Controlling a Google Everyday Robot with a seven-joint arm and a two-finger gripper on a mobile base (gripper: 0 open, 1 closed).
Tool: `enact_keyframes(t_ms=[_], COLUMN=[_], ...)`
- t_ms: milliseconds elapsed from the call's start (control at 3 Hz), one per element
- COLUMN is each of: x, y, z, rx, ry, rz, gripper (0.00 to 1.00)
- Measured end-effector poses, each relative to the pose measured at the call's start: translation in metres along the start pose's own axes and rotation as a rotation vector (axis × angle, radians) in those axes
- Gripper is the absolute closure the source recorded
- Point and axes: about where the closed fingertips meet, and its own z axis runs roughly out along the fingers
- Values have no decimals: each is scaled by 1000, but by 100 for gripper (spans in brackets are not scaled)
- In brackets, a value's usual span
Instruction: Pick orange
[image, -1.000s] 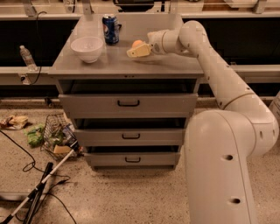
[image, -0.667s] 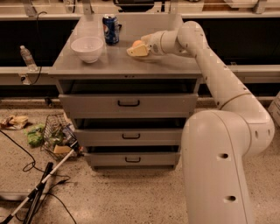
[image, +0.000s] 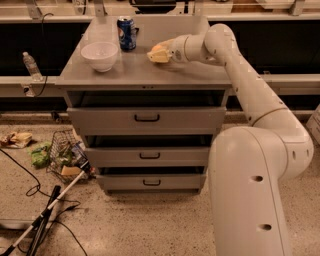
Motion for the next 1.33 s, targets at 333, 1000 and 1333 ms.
enact_keyframes(t_ms=[333,1000,1333], x=[-35,-87,-90], y=[14,38,44], z=[-13,-42,-39], rx=[-44,-81,-80], ry=[-87,-249,-268], rz=[-36,-275,-358], gripper=[100,100,100])
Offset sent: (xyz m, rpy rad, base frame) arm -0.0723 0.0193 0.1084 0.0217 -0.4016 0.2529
